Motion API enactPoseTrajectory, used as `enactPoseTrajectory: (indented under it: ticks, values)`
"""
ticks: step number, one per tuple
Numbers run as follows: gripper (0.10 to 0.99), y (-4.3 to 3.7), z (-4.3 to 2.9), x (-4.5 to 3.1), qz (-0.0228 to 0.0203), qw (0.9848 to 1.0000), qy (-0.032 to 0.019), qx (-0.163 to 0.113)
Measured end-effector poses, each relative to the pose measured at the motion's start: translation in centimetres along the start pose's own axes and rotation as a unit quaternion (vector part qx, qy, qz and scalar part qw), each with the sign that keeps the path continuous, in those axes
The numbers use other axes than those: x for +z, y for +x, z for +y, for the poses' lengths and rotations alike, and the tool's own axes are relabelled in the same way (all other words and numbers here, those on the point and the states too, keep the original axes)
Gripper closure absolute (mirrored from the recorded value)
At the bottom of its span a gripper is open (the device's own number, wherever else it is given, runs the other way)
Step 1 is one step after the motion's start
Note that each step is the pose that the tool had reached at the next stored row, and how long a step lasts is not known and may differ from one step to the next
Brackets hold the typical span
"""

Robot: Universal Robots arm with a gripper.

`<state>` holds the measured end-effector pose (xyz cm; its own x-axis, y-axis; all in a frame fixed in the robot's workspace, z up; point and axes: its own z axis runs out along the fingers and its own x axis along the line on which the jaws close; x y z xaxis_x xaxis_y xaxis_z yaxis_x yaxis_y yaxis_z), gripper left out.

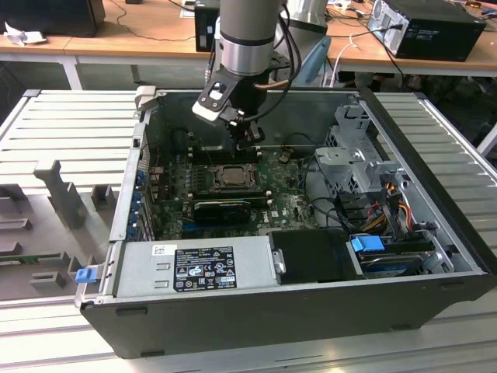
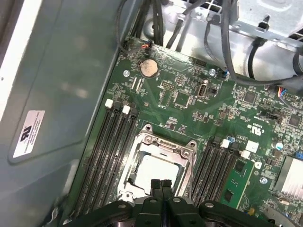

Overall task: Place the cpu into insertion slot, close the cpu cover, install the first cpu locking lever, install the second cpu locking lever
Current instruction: 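Install the first cpu locking lever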

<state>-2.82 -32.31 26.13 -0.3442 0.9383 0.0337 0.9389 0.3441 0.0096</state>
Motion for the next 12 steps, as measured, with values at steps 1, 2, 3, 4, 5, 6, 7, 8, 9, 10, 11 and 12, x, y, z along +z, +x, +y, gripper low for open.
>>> enactPoseTrajectory:
  ticks: [1,2,3,4,5,6,7,8,9,10,11,12]
  values:
    - [0.980,0.00,0.00,0.00,0.0000,1.0000,0.0002,-0.004]
    - [0.980,0.00,0.00,0.00,0.0001,0.9999,0.0004,-0.013]
    - [0.980,0.00,0.00,0.00,0.0002,0.9998,0.0006,-0.019]
    - [0.980,0.00,0.00,0.00,0.0002,0.9997,0.0008,-0.024]
    - [0.980,0.00,0.00,0.00,0.0003,0.9996,0.0009,-0.027]
    - [0.980,0.00,0.00,0.00,0.0003,0.9995,0.0010,-0.030]
    - [0.980,0.00,0.00,0.00,0.0003,0.9994,0.0012,-0.036]
    - [0.980,0.00,0.00,0.00,0.0004,0.9992,0.0013,-0.039]
    - [0.980,0.00,0.00,0.00,0.0004,0.9991,0.0014,-0.042]
    - [0.980,0.00,0.00,0.00,0.0005,0.9990,0.0015,-0.046]
    - [0.980,0.00,0.00,0.00,0.0005,0.9988,0.0016,-0.049]
    - [0.980,0.00,0.00,0.00,0.0005,0.9987,0.0018,-0.052]
